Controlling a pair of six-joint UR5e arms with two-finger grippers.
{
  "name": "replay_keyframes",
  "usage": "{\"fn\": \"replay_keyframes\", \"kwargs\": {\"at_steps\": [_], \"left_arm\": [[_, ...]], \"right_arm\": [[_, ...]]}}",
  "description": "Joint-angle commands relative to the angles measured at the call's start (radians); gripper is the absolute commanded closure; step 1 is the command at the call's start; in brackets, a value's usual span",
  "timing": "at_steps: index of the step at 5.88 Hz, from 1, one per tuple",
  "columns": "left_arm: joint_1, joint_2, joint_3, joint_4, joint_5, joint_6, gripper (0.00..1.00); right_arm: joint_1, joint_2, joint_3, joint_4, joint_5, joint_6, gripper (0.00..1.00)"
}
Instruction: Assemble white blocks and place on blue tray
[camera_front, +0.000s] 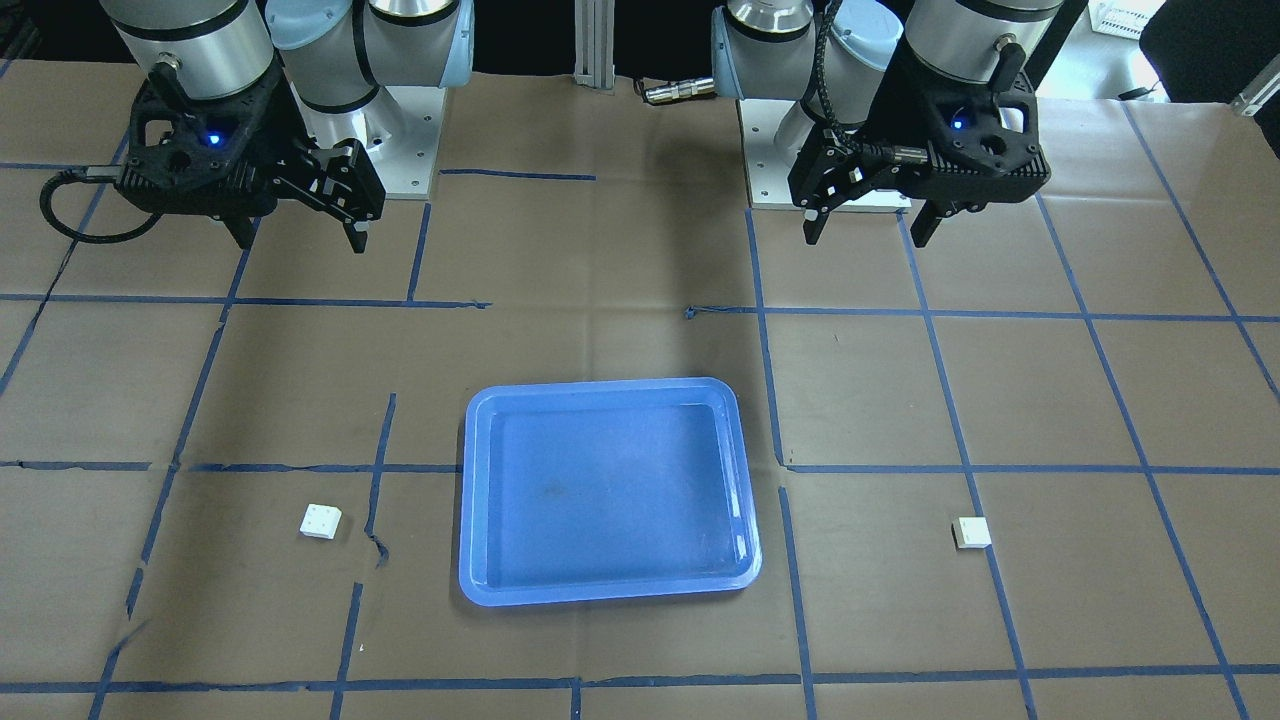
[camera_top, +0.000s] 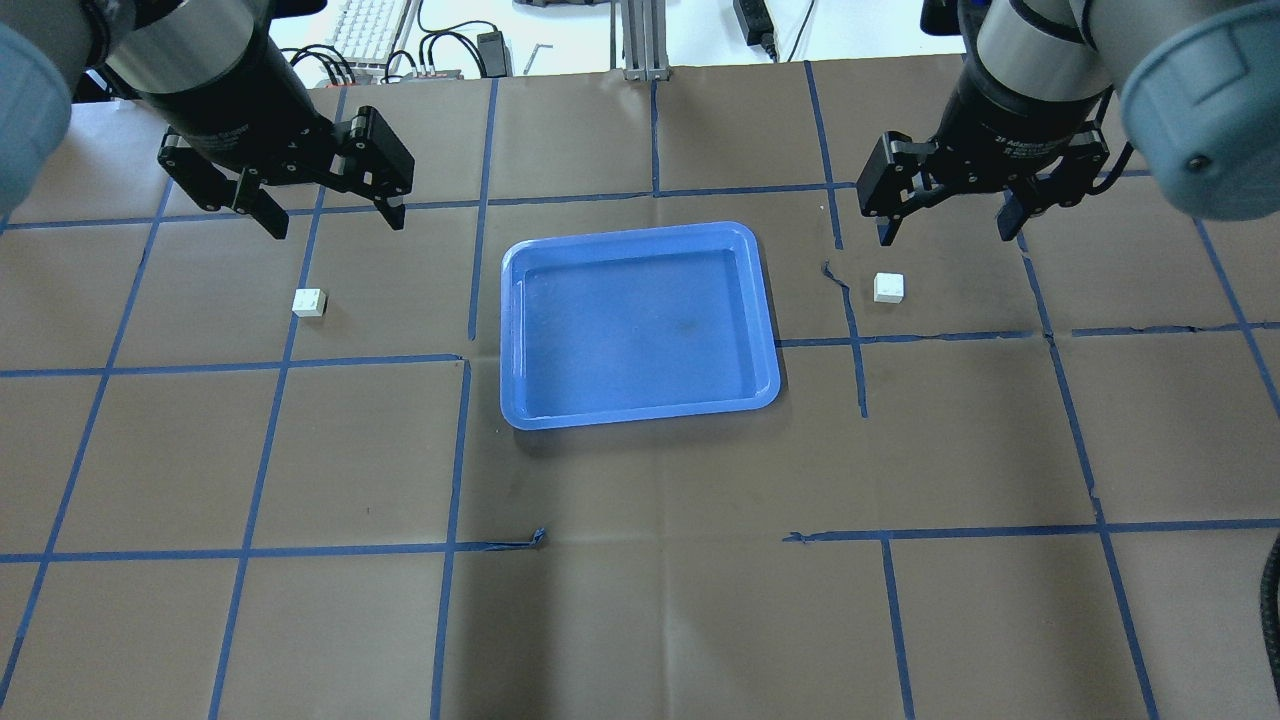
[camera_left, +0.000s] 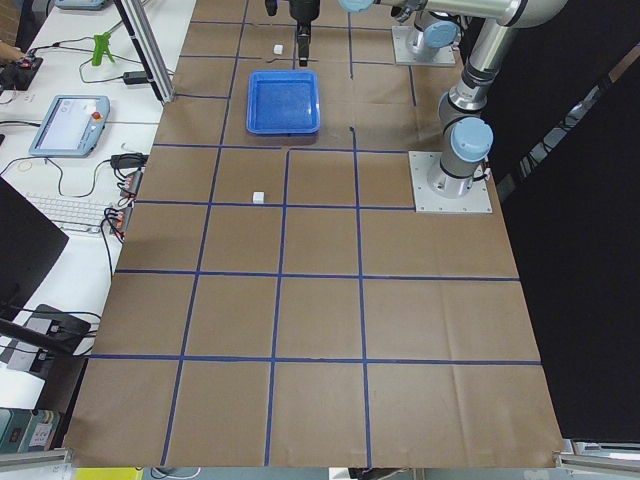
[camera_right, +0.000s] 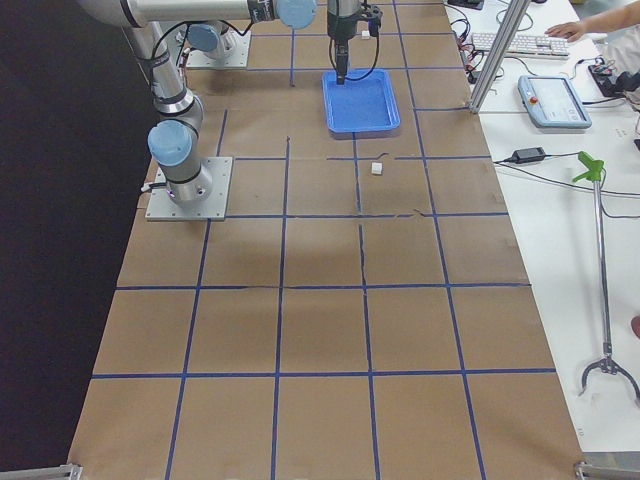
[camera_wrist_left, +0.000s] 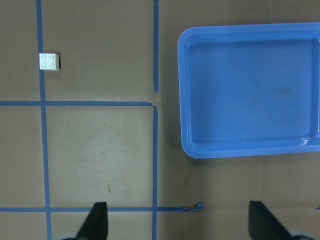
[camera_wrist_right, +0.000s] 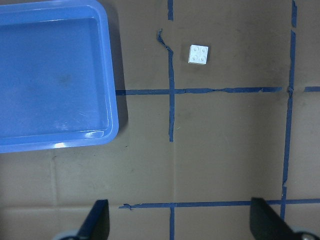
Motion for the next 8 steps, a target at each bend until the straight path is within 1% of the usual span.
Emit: {"fn": "replay_keyframes", "kwargs": {"at_steps": [1,3,5,6,7,8], "left_arm": [[0.001,-0.002,-0.002,-0.001,-0.001,0.003,0.01],[0.018,-0.017,-0.005,0.016,-0.006,-0.003,0.01],[0.111,-0.019,-0.029,0.053,-0.008,0.047,0.01],[0.163,-0.033,-0.046,0.089,-0.009,0.074,0.01],[0.226,-0.080,-0.084,0.164,-0.008,0.098,0.01],[0.278,-0.132,-0.125,0.252,-0.009,0.193,0.01]], "right_arm": [[0.000,0.001,0.000,0.001,-0.001,0.001,0.00],[0.000,0.000,0.002,0.004,-0.001,0.005,0.00],[0.000,0.001,0.003,0.004,-0.001,0.006,0.00],[0.000,0.001,0.003,0.004,0.002,0.008,0.00],[0.000,0.001,0.005,0.002,0.002,0.008,0.00],[0.000,0.001,0.005,0.001,-0.005,0.000,0.00]]}}
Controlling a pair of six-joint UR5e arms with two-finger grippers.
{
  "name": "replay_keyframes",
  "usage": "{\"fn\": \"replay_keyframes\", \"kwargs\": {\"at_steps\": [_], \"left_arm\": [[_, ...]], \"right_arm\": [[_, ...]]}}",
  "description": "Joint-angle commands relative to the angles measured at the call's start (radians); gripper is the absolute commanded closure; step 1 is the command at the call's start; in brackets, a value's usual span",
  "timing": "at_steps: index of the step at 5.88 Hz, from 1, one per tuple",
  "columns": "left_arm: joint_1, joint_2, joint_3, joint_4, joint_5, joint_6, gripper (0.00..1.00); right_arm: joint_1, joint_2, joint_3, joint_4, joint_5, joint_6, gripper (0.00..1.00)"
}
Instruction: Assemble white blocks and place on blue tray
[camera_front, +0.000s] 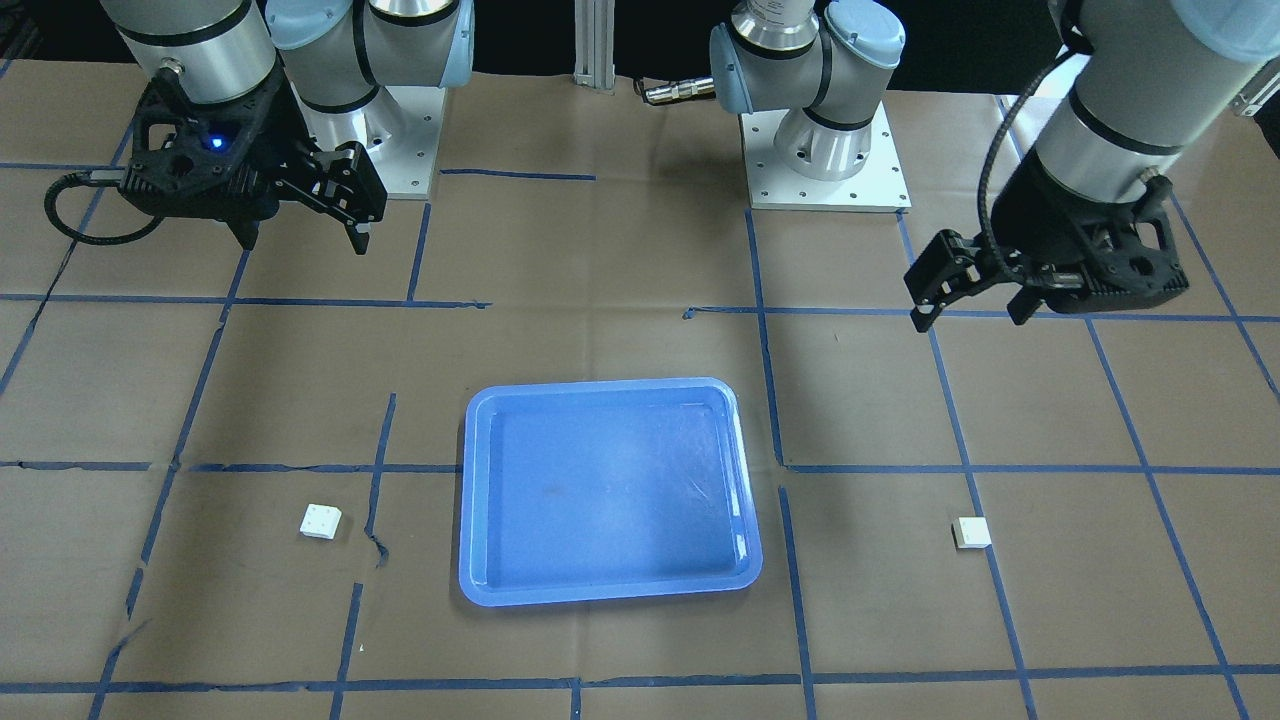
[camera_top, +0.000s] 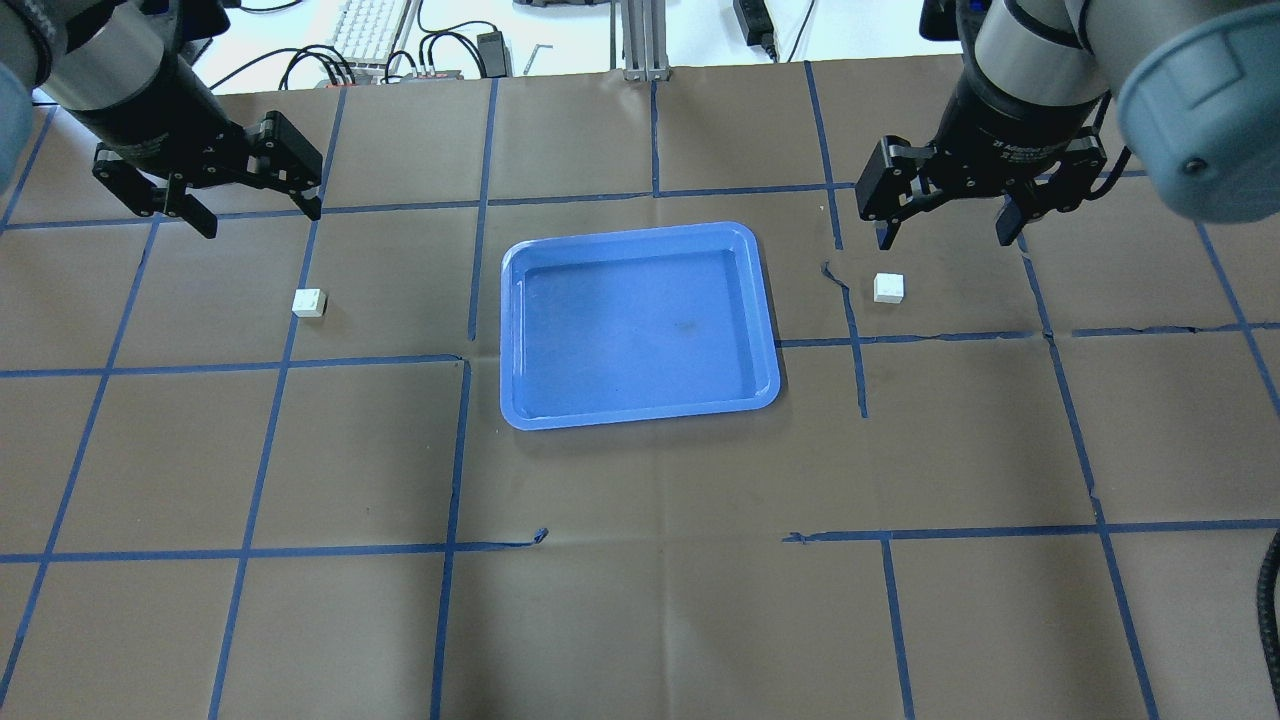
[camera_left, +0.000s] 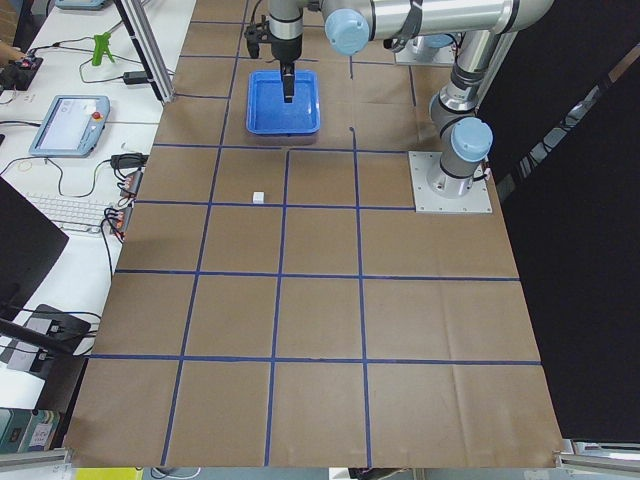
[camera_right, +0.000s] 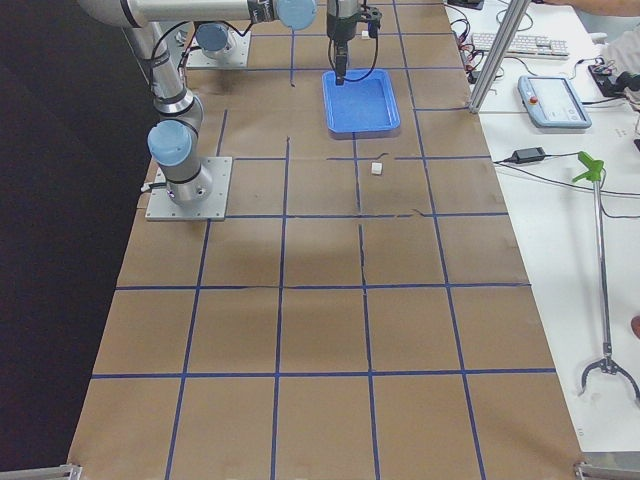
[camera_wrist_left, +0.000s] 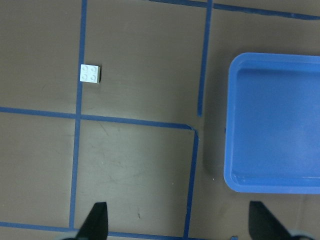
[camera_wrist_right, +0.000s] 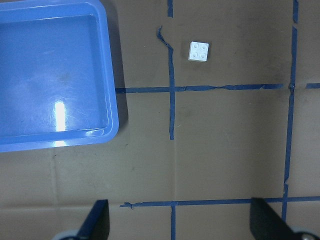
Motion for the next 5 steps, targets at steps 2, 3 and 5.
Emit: {"fn": "replay_keyframes", "kwargs": {"at_steps": [2,3,5], "left_arm": [[0.084,-0.158,-0.073,0.225,0.010,0.130,0.01],[0.084,-0.206,-0.073,0.238,0.010,0.125,0.01],[0.084,-0.286,-0.067,0.300,0.010,0.124,0.01]], "right_arm": [[-0.005,0.000,0.000,-0.006,-0.002,-0.136,0.00],[-0.008,0.002,0.000,-0.011,-0.002,-0.280,0.00],[-0.040,0.015,0.000,-0.011,-0.002,-0.614,0.00]]}}
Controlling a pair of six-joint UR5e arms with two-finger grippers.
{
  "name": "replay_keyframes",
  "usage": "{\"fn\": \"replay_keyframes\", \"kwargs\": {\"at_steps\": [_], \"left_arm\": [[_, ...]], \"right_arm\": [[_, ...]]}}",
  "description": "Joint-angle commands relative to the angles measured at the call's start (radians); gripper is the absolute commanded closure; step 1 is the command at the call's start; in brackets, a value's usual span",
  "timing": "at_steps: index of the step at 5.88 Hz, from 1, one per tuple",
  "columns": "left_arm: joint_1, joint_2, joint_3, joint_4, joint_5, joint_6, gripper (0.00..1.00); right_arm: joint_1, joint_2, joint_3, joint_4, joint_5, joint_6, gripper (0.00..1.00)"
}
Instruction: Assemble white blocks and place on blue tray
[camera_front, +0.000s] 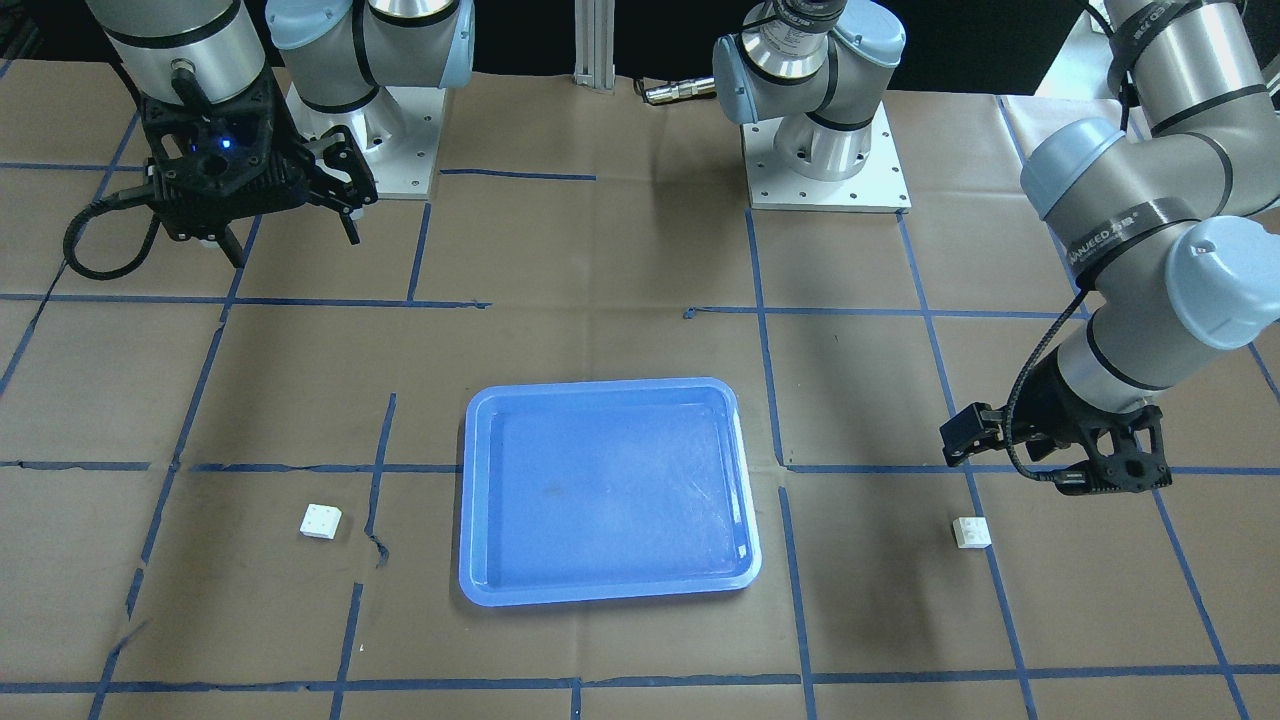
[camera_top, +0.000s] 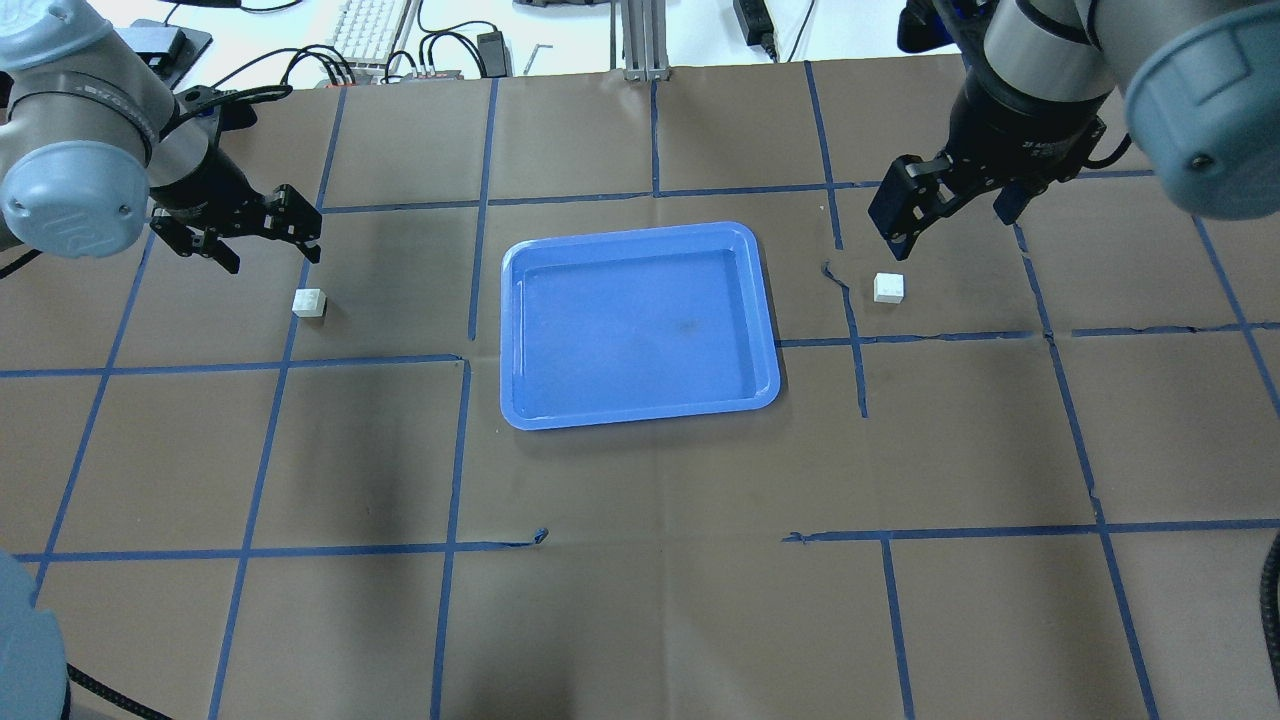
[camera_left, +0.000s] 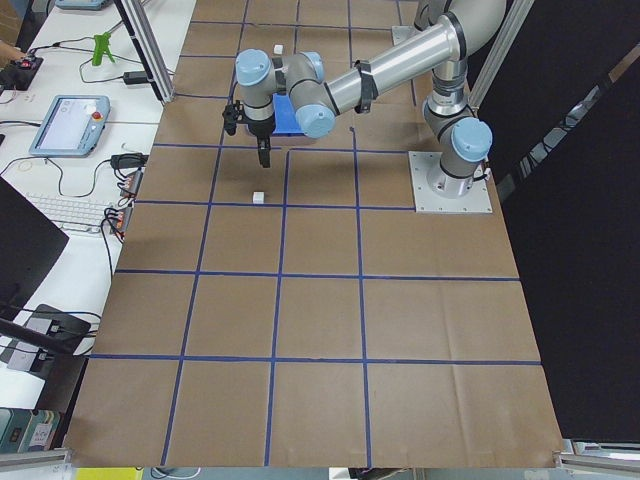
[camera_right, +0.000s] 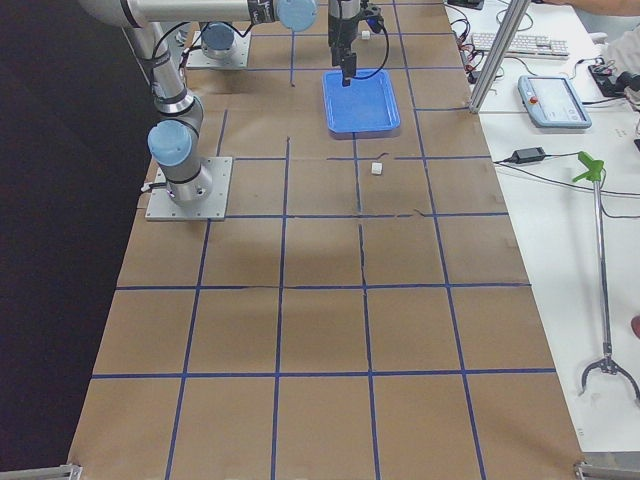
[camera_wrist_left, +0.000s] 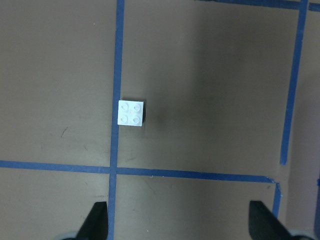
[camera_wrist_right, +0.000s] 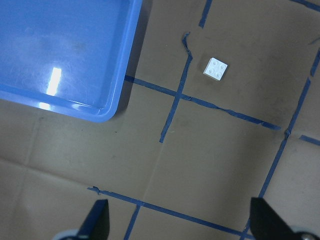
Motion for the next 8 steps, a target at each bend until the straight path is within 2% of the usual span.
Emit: {"fn": "replay_keyframes", "kwargs": {"at_steps": [1,4,5,6,8], "left_arm": [[0.003,-0.057,-0.001,0.042,0.001,0.004,0.01],[0.008,-0.143,0.008,0.134,0.002,0.010,0.01],[0.011,-0.184,-0.004,0.195,0.002,0.048,0.01],[0.019,-0.218,-0.004,0.203,0.005,0.090,0.01],[0.034,-0.246,-0.002,0.203,0.012,0.099,0.03]], "right_arm": [[-0.057,0.032,-0.003,-0.003,0.008,-0.398,0.00],[-0.158,0.158,-0.023,-0.192,0.014,-1.200,0.00],[-0.172,0.213,-0.064,-0.229,0.072,-1.409,0.00],[-0.209,0.276,-0.108,-0.226,0.148,-1.484,0.00],[-0.310,0.365,-0.106,-0.220,0.346,-1.563,0.00]]}}
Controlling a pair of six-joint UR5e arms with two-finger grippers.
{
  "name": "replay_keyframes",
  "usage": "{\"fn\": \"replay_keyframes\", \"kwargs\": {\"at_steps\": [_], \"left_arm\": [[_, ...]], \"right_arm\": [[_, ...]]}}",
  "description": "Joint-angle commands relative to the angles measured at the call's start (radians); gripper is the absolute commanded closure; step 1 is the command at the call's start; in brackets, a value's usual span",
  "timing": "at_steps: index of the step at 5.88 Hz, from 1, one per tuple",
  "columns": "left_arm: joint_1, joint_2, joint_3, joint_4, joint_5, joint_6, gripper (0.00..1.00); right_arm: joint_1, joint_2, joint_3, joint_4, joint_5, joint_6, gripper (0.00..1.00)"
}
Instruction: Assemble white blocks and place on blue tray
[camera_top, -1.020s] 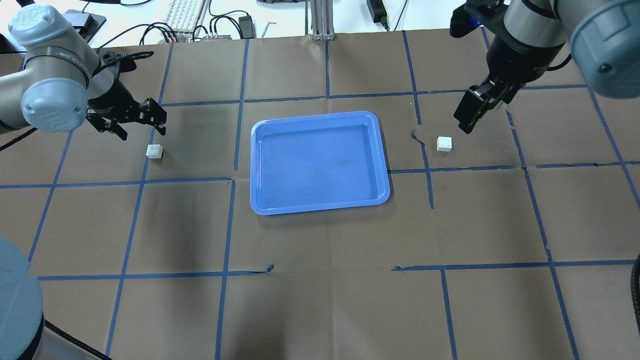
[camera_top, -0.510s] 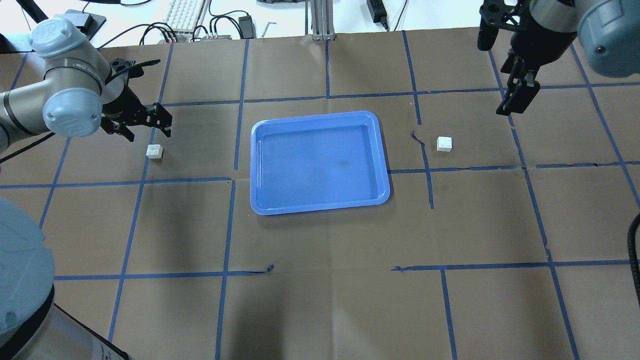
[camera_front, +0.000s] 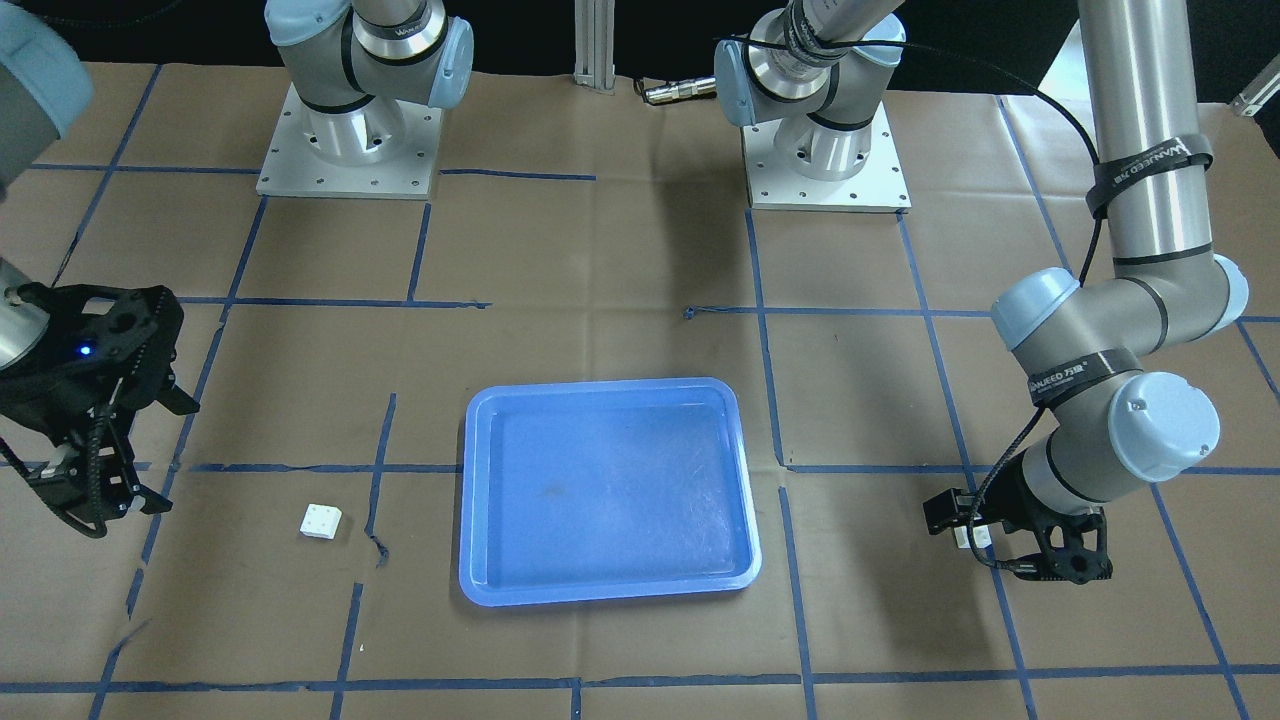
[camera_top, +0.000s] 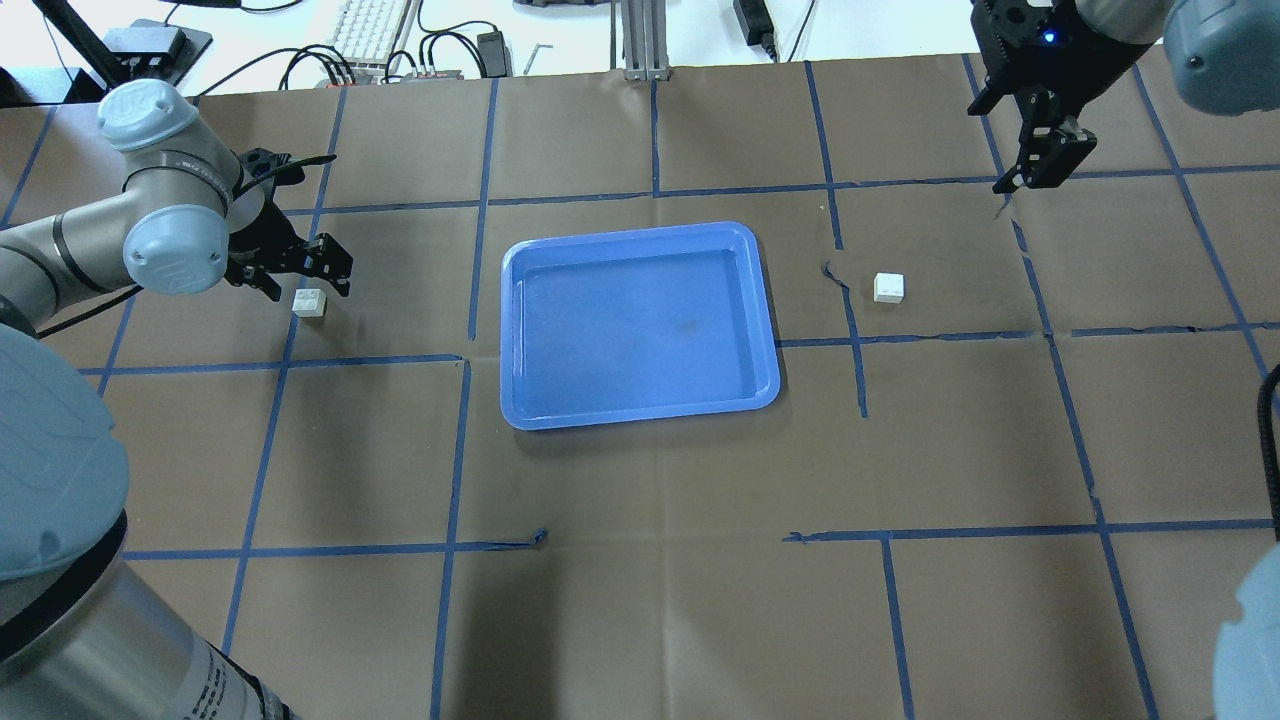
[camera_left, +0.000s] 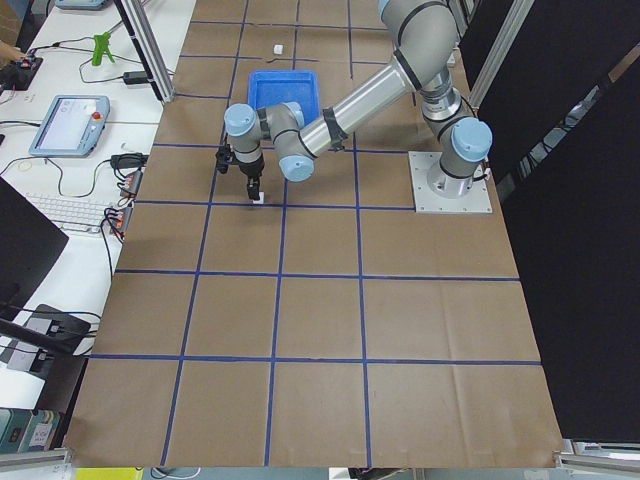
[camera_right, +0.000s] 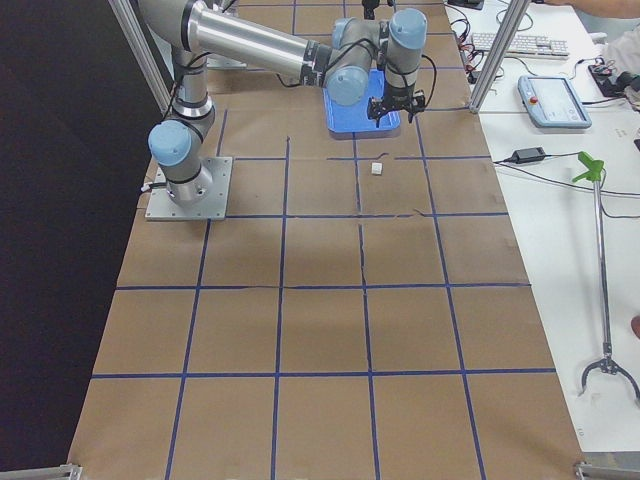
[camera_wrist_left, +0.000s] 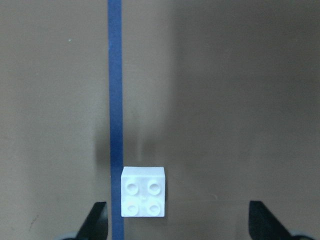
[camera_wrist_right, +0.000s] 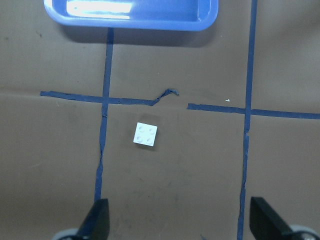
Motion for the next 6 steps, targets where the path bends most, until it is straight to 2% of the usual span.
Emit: {"fn": "replay_keyframes", "kwargs": {"at_steps": [1,2,3,4,5,6], "left_arm": [[0.007,-0.019,-0.001,0.013,0.002,0.007,0.15],[0.007,-0.019,-0.001,0.013,0.003,0.018,0.29],[0.007,-0.019,0.001,0.013,0.027,0.021,0.55],[0.007,-0.018,0.002,0.014,0.026,0.026,0.73],[0.007,0.000,0.007,0.017,0.025,0.152,0.83],[0.004,0.013,0.021,0.019,0.017,0.358,0.83]], "right_arm": [[-0.096,0.128,0.001,0.011,0.194,-0.094,0.00],[-0.132,0.200,0.023,0.016,0.276,-0.131,0.00],[-0.162,0.247,0.092,0.004,0.367,-0.138,0.00],[-0.168,0.256,0.153,-0.005,0.419,-0.171,0.00],[-0.168,0.261,0.207,-0.007,0.451,-0.243,0.00],[-0.168,0.258,0.249,-0.007,0.453,-0.248,0.00]]}}
